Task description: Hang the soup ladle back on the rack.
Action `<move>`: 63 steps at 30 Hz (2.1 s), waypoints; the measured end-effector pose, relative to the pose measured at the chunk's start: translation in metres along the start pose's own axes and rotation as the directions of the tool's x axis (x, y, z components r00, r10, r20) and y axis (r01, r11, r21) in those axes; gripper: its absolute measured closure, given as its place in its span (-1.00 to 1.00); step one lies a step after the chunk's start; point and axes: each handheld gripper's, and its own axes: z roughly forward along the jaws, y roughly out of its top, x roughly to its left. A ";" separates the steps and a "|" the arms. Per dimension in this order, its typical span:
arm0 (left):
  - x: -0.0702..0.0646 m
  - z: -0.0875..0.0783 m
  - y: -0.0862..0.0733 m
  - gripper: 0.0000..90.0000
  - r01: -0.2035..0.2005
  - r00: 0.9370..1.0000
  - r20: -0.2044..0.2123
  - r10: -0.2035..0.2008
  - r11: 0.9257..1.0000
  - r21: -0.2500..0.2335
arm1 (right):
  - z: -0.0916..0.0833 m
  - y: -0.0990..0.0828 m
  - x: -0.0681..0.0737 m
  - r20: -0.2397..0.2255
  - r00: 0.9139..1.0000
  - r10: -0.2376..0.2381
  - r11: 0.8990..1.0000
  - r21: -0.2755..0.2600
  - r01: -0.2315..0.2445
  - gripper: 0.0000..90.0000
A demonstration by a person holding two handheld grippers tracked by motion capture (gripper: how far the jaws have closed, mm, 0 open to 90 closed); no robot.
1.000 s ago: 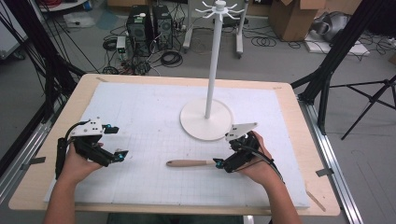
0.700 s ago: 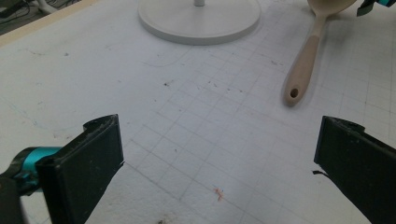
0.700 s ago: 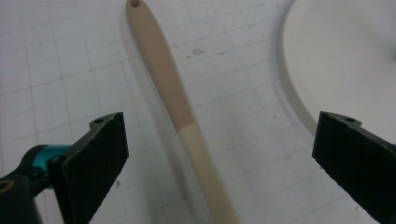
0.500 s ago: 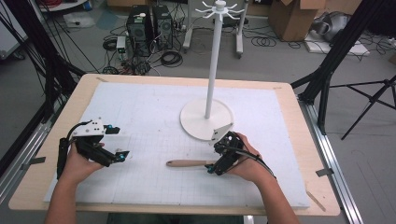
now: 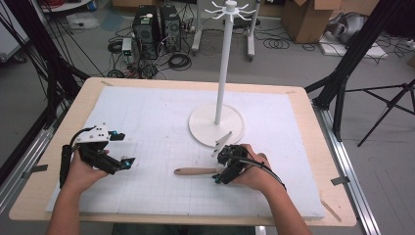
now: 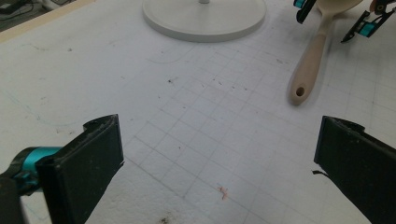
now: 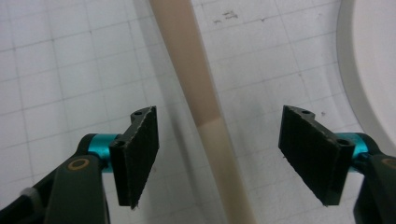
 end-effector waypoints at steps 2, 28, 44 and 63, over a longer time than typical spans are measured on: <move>0.000 -0.001 0.000 -0.96 -0.001 1.000 0.000 0.001 1.000 0.001 | 0.000 0.002 0.000 0.002 1.000 -0.006 1.000 0.018 0.006 -0.30; 0.000 0.000 0.000 -0.96 0.000 1.000 -0.006 0.000 1.000 0.001 | 0.006 0.004 -0.003 -0.012 1.000 0.010 0.995 0.095 -0.009 0.17; 0.000 0.000 0.000 -0.96 -0.004 1.000 -0.009 0.004 1.000 0.005 | 0.006 0.007 -0.012 -0.091 0.996 0.020 0.992 0.123 -0.009 0.52; -0.001 0.001 0.000 -0.96 -0.005 1.000 -0.005 0.005 1.000 0.007 | 0.006 0.009 -0.013 -0.126 0.992 0.003 0.990 0.139 0.015 0.73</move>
